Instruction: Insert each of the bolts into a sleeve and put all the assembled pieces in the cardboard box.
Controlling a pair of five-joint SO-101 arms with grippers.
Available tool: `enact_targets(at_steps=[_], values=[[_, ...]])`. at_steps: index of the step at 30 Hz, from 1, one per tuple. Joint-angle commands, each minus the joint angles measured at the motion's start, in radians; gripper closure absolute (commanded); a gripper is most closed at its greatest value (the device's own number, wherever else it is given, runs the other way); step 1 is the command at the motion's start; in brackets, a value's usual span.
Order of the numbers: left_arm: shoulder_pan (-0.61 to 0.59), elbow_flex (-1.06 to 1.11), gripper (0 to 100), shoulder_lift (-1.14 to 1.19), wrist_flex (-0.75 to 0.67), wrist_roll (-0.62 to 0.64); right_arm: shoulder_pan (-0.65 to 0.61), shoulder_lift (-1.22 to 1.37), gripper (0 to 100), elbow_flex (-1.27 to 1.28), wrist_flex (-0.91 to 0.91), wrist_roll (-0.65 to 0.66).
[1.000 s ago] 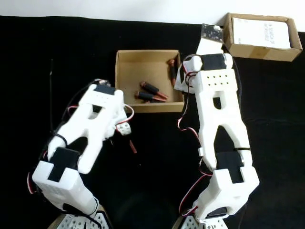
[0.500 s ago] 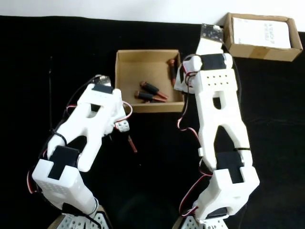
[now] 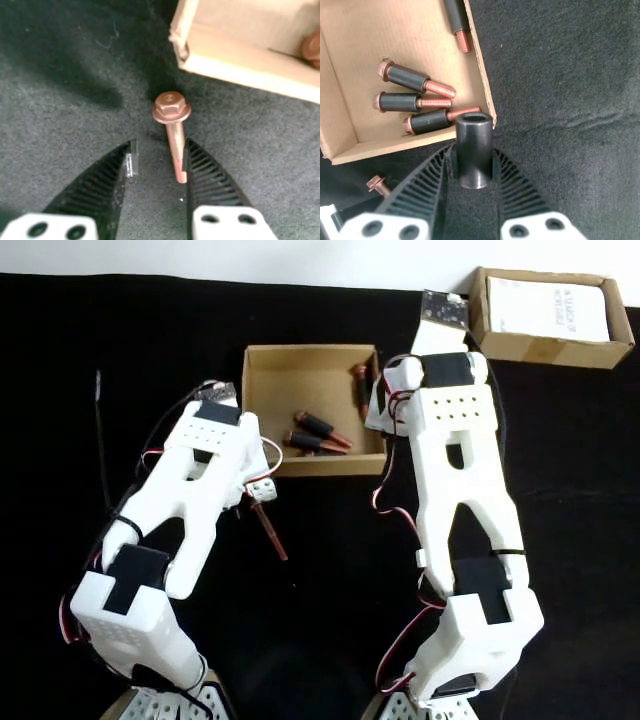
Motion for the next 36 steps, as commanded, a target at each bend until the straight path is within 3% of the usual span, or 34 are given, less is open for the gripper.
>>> enact_targets(at_steps=[1,18,20,22,23,30,36], values=[[0.015,-0.027,84,-0.002,0.002,0.000,-0.008,-0.073,99.1,-0.004,-0.001,0.009],[0.015,-0.036,85,0.182,-0.138,0.000,-0.008,-0.071,99.1,-0.002,-0.005,0.009],[0.015,-0.038,87,0.183,-0.141,0.000,-0.007,-0.071,99.1,-0.002,-0.005,0.009],[0.015,-0.039,96,0.183,-0.141,0.000,-0.007,-0.071,99.1,-0.002,-0.005,0.009],[0.015,-0.048,100,0.183,-0.135,0.000,-0.007,-0.071,99.1,-0.002,-0.005,0.008],[0.013,-0.203,99,0.117,0.031,0.000,-0.039,-0.099,99.1,-0.015,0.047,0.009],[0.015,-0.375,99,-0.056,0.153,-0.008,-0.150,-0.263,99.1,-0.004,0.088,0.009]])
